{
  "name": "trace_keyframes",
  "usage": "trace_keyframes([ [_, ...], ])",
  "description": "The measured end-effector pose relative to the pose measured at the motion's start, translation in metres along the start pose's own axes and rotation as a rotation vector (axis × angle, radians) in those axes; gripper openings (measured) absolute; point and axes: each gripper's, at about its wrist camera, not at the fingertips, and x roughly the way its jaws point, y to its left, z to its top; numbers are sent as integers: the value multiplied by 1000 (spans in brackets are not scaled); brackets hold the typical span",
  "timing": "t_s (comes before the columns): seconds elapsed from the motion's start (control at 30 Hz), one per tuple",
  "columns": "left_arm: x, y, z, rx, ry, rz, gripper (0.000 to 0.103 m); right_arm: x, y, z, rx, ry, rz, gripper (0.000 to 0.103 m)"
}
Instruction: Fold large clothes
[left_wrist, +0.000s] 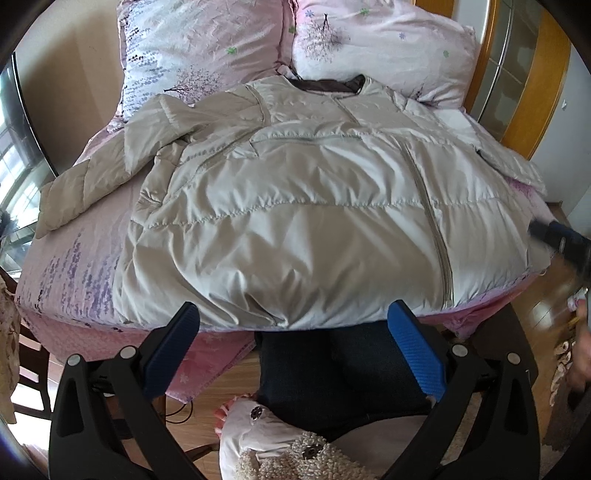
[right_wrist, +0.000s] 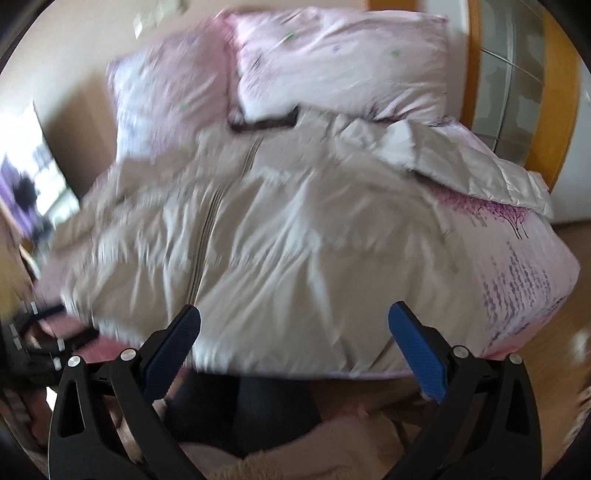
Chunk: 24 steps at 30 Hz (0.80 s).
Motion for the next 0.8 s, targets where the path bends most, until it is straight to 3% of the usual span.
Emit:
trace_keyframes([
  [0.13, -7, 17, 8, -54, -56, -13, 101, -1, -57, 28, 216, -81, 95, 102],
  [0.3, -19, 52, 17, -152, -218, 18, 101, 13, -146, 56, 531, -147, 124, 102],
  [0.43, -12, 82, 27, -226, -212, 26, 101, 37, -209, 64, 760, -116, 133, 101],
  [0.5, -5, 102, 32, -301, -171, -11, 101, 50, -236, 63, 870, -110, 131, 85],
  [0.6, 10, 139, 34, -433, -129, -81, 101, 71, -272, 66, 987, -107, 137, 78],
  [0.73, 11, 154, 39, -419, -189, 36, 101, 96, -311, 69, 1102, -100, 81, 74],
  [0.8, 8, 159, 41, -403, -242, 44, 101, 104, -324, 69, 1142, -104, 50, 71],
])
